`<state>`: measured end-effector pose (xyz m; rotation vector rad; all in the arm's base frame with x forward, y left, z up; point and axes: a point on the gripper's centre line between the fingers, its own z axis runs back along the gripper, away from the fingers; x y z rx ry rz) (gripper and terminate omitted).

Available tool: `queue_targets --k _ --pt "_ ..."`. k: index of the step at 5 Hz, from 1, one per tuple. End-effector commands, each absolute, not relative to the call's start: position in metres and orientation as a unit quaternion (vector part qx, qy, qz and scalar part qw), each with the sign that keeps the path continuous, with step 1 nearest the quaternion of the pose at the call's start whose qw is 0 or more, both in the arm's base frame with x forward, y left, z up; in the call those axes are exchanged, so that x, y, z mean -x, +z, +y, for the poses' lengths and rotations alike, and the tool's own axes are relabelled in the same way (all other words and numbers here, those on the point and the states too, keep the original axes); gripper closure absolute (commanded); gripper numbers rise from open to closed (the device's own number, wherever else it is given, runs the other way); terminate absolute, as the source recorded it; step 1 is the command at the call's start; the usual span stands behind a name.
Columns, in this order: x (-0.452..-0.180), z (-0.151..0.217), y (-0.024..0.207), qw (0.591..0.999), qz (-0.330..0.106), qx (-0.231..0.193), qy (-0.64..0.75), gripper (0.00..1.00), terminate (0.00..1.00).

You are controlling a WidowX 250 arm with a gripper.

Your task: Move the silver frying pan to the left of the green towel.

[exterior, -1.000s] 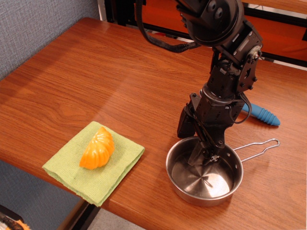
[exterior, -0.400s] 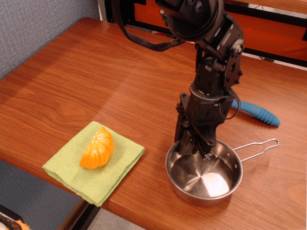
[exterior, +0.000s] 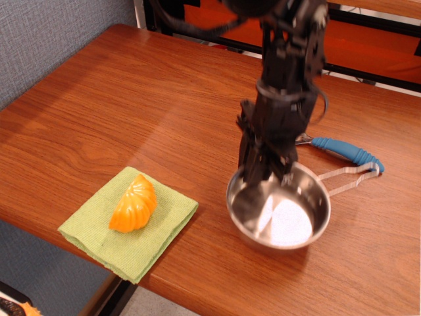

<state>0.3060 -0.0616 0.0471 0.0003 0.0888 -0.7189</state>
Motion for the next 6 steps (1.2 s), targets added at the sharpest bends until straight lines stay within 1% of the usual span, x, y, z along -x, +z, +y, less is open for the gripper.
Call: queue_targets --k 1,2,3,4,5,6 --pt "-0.317 -0.033 0.099 0.951 -0.013 0.009 -0.307 1.0 0.0" --pt "-0.322 0.011 0.099 0.972 -0.008 -0.004 -0.233 1.0 0.0" --pt "-0.324 0.056 0.099 0.986 -0.007 -0.027 -0.165 1.0 0.0" --pt "-0.319 0.097 0.092 0.995 -0.014 -0.025 -0.092 1.0 0.0" --pt "-0.317 0.129 0.08 0.998 0.008 -0.043 -0.052 1.0 0.0" --pt "-0.302 0.156 0.063 0.996 0.044 -0.065 -0.03 1.0 0.0"
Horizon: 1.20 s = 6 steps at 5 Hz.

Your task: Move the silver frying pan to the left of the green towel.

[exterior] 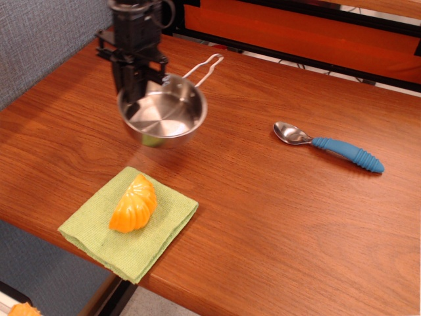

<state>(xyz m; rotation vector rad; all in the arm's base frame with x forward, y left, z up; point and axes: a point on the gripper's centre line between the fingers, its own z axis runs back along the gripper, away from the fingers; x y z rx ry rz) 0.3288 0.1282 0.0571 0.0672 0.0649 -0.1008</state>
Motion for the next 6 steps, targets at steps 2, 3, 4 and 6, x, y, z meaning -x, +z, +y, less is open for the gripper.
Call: queue_targets --k 2,3,4,6 --pt "-0.267 0.183 0.054 0.994 0.072 -0.079 -0.001 1.0 0.0" --pt "-0.256 0.187 0.05 0.992 0.082 -0.094 0.011 1.0 0.0" --pt "-0.254 0.188 0.044 0.988 0.105 -0.116 0.019 1.0 0.0" --pt "-0.255 0.191 0.053 0.982 0.108 -0.152 0.039 0.0 0.0"
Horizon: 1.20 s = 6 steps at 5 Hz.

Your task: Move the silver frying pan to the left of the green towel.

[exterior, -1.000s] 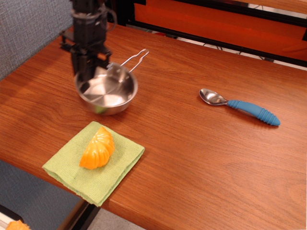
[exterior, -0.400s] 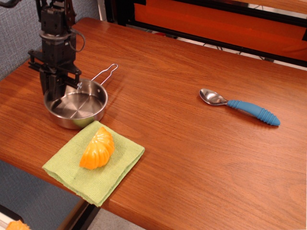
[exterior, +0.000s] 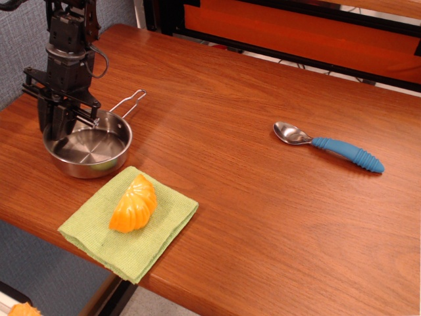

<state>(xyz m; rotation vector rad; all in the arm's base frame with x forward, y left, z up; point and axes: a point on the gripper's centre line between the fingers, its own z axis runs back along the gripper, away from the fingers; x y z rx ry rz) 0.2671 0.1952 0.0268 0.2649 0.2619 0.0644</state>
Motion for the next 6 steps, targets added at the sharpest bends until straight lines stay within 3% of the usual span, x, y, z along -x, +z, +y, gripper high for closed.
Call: queue_targets --k 1,3,4,6 --pt "-0.256 0.19 0.059 0.978 0.127 -0.16 0.041 0.0 0.0" --pt "-0.271 0.164 0.105 0.976 0.086 -0.199 0.016 0.0 0.0" --pt "-0.283 0.137 0.108 0.989 0.026 -0.133 -0.06 0.0 0.0" --pt "-0.312 0.054 0.117 0.992 -0.018 -0.097 -0.078 0.0 0.0"
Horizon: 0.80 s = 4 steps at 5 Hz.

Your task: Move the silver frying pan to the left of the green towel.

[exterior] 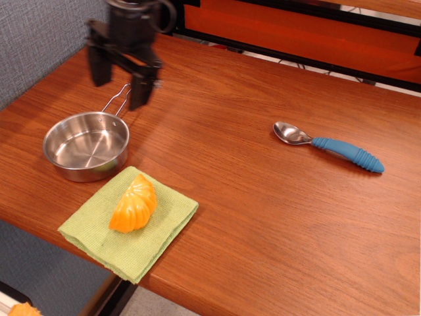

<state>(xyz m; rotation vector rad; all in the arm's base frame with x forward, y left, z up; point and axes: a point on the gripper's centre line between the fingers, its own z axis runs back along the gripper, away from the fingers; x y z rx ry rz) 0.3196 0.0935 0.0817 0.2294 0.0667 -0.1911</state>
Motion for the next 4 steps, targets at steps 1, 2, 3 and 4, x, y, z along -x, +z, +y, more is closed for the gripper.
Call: queue_targets --k 1,2,3,4 --pt "-0.32 0.017 0.116 0.991 -0.027 -0.087 -0.099 0.0 0.0" --pt "-0.317 -0.017 0.124 0.99 -0.05 -0.087 -0.098 0.0 0.0" --pt "-0.303 -0.043 0.148 0.992 -0.056 -0.064 -0.094 0.0 0.0" --pt "-0.289 -0.069 0.167 0.993 -0.074 -0.034 -0.08 0.0 0.0"
